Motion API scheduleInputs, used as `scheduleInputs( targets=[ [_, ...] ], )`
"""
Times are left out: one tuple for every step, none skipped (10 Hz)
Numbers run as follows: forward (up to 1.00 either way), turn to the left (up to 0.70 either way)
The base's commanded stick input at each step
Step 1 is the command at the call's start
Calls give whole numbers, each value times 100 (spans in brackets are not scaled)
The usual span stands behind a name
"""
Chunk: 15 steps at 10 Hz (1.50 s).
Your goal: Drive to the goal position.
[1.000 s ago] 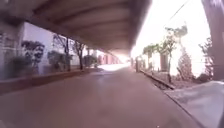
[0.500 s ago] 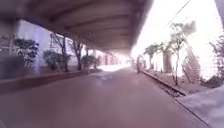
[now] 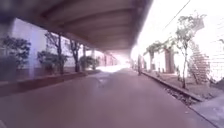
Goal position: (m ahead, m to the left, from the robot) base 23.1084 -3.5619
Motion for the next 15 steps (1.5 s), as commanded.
scheduleInputs(
  targets=[
    [85,0],
    [85,0],
    [85,0],
    [85,0],
    [85,0],
    [85,-2],
    [85,-16],
    [85,-30],
    [85,0],
    [85,0],
    [85,0],
    [85,0],
    [85,0],
    [85,0],
    [85,0]
  ],
)
